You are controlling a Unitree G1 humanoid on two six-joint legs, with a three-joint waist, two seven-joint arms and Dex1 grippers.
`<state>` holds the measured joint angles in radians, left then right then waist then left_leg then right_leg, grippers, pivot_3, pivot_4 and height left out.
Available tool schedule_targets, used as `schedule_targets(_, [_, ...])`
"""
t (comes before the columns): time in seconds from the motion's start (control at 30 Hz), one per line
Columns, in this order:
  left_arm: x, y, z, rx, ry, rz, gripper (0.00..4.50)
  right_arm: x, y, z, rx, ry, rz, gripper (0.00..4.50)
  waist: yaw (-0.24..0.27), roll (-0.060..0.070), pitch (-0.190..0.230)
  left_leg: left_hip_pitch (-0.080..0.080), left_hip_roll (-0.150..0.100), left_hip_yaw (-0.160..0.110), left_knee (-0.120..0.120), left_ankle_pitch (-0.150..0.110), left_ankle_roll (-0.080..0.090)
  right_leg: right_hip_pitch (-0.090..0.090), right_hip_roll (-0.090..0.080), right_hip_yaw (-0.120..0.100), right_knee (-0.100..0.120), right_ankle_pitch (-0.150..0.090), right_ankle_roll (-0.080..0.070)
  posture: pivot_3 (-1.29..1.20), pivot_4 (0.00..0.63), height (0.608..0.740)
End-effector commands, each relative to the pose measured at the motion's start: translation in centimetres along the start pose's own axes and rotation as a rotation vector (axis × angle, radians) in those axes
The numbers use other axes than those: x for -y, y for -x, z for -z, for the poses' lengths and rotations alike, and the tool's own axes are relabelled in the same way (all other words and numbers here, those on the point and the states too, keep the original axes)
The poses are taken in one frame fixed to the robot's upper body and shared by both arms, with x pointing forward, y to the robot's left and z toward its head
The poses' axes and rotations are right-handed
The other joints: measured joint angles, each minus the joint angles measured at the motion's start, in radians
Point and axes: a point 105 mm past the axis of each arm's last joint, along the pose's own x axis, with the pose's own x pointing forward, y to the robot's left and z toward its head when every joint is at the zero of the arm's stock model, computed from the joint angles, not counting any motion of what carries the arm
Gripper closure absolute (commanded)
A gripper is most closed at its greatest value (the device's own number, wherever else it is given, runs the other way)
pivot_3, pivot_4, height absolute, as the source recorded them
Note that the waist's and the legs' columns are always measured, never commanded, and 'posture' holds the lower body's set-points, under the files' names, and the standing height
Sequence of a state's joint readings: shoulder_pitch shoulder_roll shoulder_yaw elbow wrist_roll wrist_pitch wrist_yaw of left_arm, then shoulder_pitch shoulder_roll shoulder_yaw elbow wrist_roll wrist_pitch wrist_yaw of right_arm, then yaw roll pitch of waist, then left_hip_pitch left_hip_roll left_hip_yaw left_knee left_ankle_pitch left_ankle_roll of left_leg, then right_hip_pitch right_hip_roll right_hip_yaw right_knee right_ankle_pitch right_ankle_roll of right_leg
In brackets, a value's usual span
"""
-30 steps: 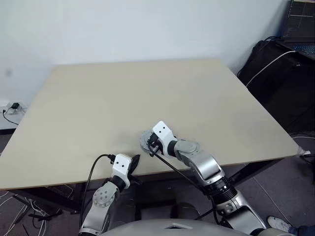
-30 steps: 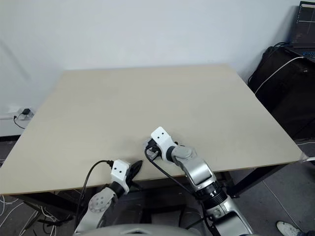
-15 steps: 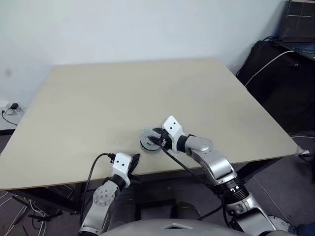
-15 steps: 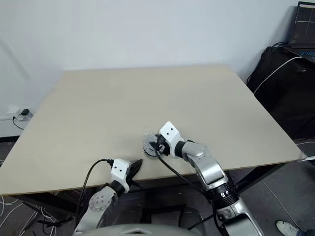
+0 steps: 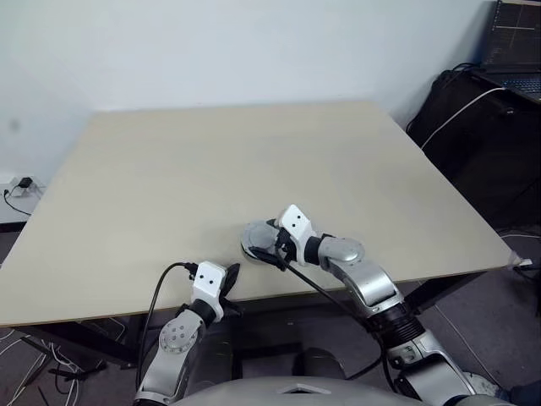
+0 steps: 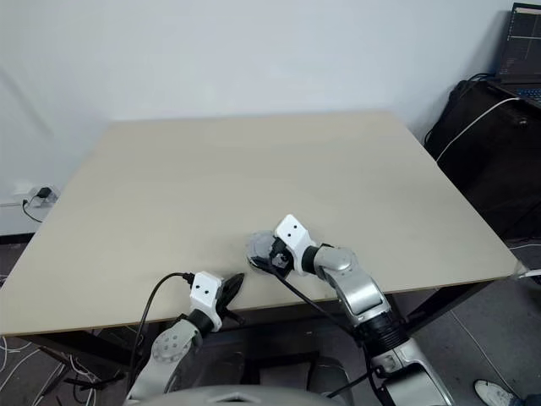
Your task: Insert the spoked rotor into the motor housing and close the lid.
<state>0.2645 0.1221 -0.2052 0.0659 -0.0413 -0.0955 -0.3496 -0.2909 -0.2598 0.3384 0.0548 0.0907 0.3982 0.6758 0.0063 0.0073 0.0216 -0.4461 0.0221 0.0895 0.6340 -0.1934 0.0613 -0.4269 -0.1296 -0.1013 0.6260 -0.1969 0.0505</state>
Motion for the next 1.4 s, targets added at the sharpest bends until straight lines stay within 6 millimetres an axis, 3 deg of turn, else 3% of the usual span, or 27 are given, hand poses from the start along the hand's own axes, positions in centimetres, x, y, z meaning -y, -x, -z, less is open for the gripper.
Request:
schedule_targets(0.03, [-0.1, -0.1, -0.9, 0.044, -0.017, 0.000, 4.50, 0.8, -0.4, -1.2, 0.035, 0.014, 0.023, 0.03, 0.001, 0.000, 0.000, 0.000, 0.000, 0.000, 0.000, 0.000, 0.000, 0.000, 0.000, 0.000, 0.000, 0.000, 0.000, 0.00, 0.000, 0.740])
schedule_targets(0.4, [0.1, -0.4, -0.8, 0.049, -0.015, -0.004, 4.50, 1.9, -2.0, 1.0, -0.052, -0.035, 0.040, 0.03, 0.001, 0.000, 0.000, 0.000, 0.001, 0.000, 0.004, 0.000, 0.000, 0.001, 0.001, 0.000, 0.001, 0.002, 0.000, 0.00, 0.000, 0.740])
schedule_targets(0.57, [-0.1, -0.4, -1.0, 0.053, -0.012, -0.010, 4.50, 1.8, -1.9, 1.3, -0.060, -0.054, 0.030, 1.21, 0.002, 0.000, 0.000, 0.000, 0.001, 0.000, 0.004, 0.000, 0.000, 0.001, 0.001, 0.000, 0.001, 0.003, 0.000, 0.00, 0.000, 0.740])
schedule_targets(0.6, [-0.1, -0.4, -1.0, 0.053, -0.011, -0.011, 4.50, 1.7, -1.8, 1.2, -0.056, -0.062, 0.027, 1.25, 0.003, 0.000, 0.000, 0.000, 0.001, 0.000, 0.004, 0.000, 0.000, 0.001, 0.001, 0.000, 0.001, 0.003, 0.000, 0.00, 0.000, 0.740])
schedule_targets(1.4, [0.0, -0.3, -1.6, 0.058, -0.013, -0.002, 4.50, 1.2, -1.8, 2.3, -0.159, 0.026, 0.023, 1.25, 0.008, 0.002, -0.001, 0.000, 0.002, 0.001, 0.005, 0.000, 0.000, 0.001, 0.001, 0.000, 0.001, 0.003, 0.000, 0.00, 0.000, 0.740])
